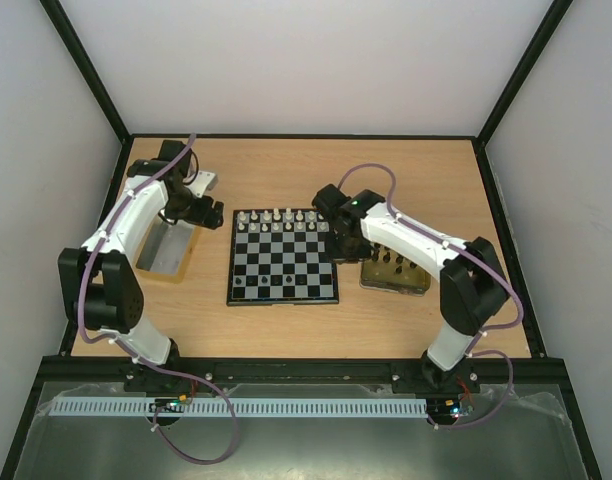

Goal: Set up the chess pieces on the board
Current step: Place the chess piece on the chessboard.

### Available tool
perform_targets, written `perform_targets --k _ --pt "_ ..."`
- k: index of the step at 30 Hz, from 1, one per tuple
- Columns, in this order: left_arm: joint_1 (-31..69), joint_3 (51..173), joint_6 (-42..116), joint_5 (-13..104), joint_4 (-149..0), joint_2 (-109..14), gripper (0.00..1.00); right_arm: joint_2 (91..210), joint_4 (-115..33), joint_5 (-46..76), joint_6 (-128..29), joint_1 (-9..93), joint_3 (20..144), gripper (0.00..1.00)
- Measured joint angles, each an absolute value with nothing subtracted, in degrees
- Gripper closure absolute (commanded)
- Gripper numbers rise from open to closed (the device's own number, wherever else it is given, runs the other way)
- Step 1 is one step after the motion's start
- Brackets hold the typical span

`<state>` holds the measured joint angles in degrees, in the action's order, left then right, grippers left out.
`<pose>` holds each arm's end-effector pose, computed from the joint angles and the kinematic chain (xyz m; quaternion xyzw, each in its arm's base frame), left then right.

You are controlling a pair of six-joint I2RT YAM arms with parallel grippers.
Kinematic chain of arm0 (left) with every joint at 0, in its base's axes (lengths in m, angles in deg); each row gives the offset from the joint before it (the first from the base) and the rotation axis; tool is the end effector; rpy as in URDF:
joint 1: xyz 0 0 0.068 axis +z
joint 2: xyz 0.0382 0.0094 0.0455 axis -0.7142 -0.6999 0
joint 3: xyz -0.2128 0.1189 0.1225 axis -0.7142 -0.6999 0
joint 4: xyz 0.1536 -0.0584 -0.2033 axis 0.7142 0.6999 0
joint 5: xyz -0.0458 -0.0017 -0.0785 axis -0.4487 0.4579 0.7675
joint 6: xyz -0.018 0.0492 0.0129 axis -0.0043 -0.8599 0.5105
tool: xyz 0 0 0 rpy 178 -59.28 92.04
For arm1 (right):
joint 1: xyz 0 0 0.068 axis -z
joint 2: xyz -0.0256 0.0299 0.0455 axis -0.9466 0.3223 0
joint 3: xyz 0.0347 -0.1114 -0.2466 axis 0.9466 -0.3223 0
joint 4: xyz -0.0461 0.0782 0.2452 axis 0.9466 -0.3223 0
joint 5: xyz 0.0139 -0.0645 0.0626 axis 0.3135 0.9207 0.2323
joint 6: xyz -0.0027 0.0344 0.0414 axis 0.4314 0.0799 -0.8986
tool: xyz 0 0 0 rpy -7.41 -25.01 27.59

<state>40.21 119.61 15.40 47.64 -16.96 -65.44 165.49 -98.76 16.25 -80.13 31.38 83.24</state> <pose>0.3234 -0.0368 0.2773 0.1492 0.9679 -0.0815 0.1851 0.2464 0.2105 0.2434 -0.0255 0.9923 0.1098 0.0504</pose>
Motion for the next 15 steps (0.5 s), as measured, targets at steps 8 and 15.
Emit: perform_targets --k 8,15 --pt "40.2 119.6 15.6 47.4 -17.0 -64.9 0.08 170.5 -98.2 15.1 -80.5 27.3 85.3 0.94" --pt "40.4 119.6 15.6 47.4 -17.0 -64.9 0.08 172.6 -97.4 14.2 -80.6 24.6 86.6 0.95"
